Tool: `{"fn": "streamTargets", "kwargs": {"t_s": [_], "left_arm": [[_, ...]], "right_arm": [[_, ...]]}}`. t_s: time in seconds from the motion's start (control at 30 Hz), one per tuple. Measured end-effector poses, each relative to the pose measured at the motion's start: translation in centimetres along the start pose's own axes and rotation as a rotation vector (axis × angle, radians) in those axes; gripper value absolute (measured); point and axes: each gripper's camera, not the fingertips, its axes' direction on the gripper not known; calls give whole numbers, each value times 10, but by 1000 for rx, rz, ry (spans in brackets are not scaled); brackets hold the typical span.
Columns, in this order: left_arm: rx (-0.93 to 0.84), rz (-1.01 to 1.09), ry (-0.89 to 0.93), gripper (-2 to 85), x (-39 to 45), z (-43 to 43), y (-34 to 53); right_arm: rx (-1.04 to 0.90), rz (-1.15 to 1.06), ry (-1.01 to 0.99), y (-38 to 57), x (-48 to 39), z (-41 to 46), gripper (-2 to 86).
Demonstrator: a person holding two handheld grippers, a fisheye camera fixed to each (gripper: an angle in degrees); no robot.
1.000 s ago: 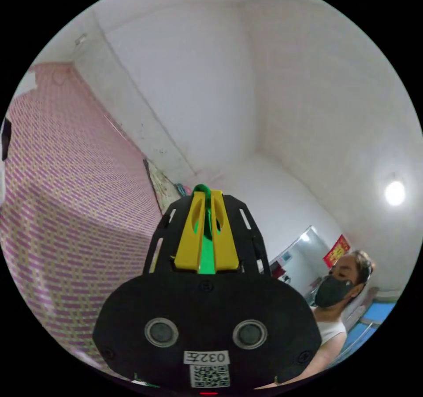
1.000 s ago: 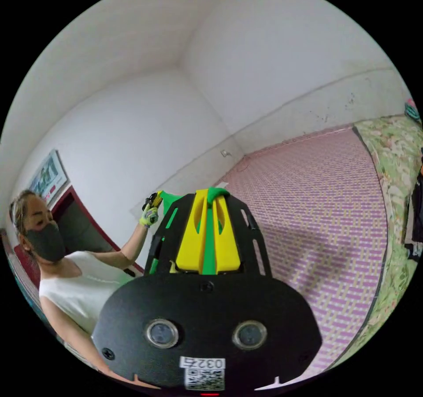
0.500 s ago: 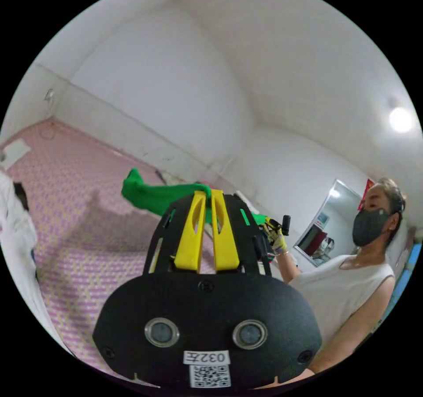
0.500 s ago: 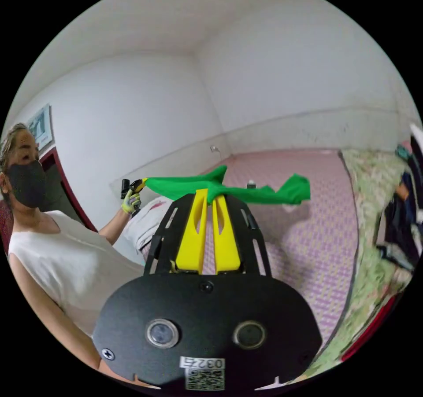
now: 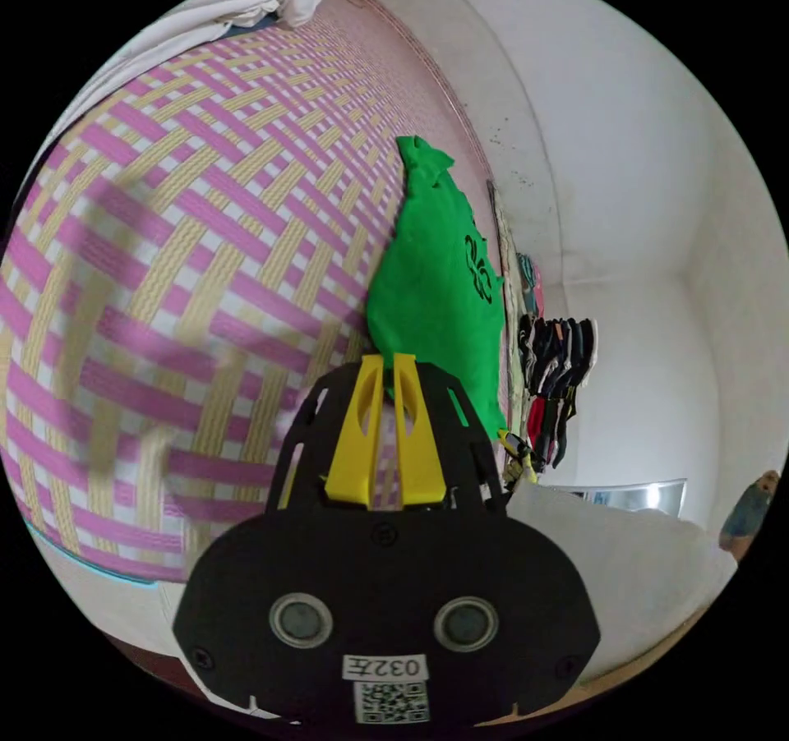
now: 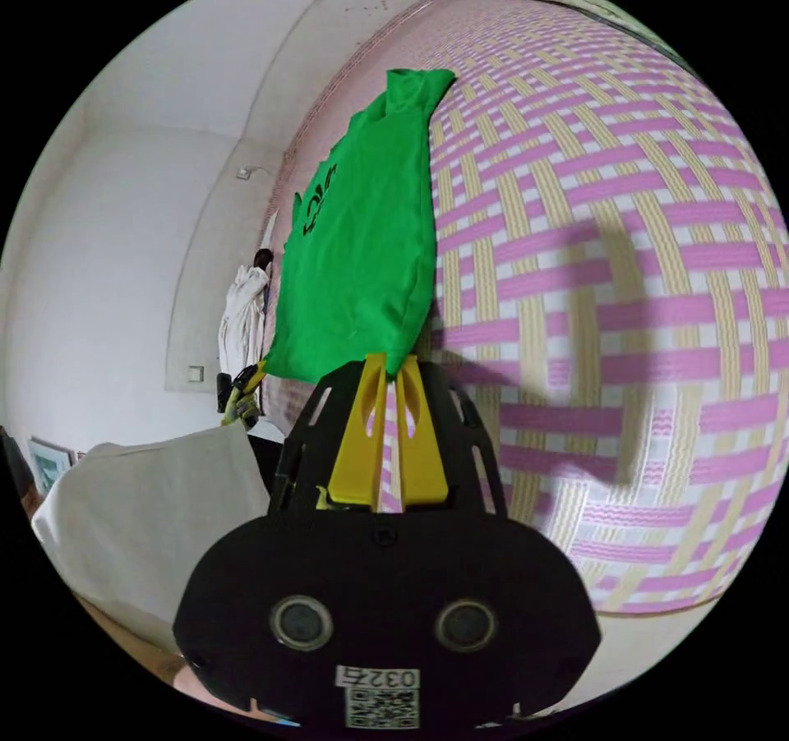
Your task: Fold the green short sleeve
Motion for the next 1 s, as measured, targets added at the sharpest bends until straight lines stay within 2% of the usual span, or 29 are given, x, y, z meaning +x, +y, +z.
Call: {"fn": "streamTargets", "kwargs": {"t_s": [0.13,0.43,0.57,0.7,0.87,1.0], "left_arm": [[-49,20,52,-15,5,-14,32],[-102,-50,5,-14,3,-18,111],[-79,-71,-51,1,9,-41,129],[2,44,-138,-9,51,-59,126],[-123,236,-68,-9,119,15,86],[-226,312,-132,-9,149,67,74]], "right_arm": [[-2,35,-25,27,-16,-3,-9],[-62,104,15,77,-62,12,7],[-42,176,96,97,-87,0,62],[54,148,232,106,-131,-15,50],[32,43,236,84,-190,29,22],[-4,73,335,78,-210,61,1]]}}
